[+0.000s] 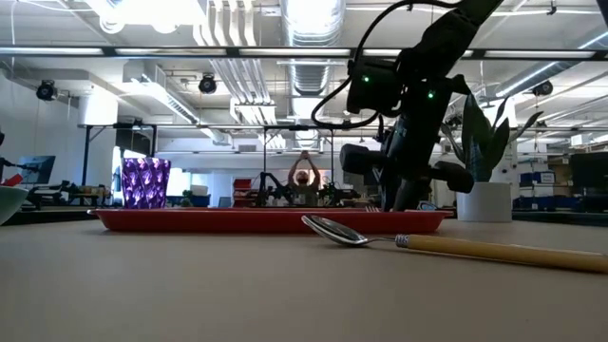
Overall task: Pick and place plate/cup/fork/spoon on tray
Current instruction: Put the yellow fork on the red tray, then put the orange spoon on the red tray to the left of the orange fork
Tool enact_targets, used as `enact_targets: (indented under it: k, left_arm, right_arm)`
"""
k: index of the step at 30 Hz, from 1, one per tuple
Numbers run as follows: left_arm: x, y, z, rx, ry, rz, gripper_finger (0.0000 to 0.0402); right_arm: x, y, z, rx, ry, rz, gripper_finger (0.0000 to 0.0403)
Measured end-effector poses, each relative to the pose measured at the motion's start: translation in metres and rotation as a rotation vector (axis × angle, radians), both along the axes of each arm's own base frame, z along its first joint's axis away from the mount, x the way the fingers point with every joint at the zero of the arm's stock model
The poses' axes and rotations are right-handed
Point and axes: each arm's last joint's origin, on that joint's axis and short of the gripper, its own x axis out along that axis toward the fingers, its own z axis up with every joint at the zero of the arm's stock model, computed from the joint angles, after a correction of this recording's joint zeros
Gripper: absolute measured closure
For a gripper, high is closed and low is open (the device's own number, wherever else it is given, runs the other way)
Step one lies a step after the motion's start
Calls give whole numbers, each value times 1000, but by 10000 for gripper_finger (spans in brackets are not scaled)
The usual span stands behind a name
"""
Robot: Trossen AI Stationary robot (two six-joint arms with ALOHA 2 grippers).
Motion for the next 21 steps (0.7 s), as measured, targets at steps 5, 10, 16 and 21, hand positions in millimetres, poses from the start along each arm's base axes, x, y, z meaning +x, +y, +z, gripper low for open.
enact_targets:
  k: [5,10,16,21]
  left_arm:
    - [0,0,0,0,-1,0,242]
    - [0,0,0,0,-1,0,242]
    - [0,0,0,0,-1,0,242]
    - [0,0,0,0,-1,0,242]
  right_arm:
    - [0,0,0,-3,7,16,355]
    - [0,0,0,3,9,23,316]
    - [1,0,1,-15,15,36,324]
    - [9,-2,20,-48,-18,102,327]
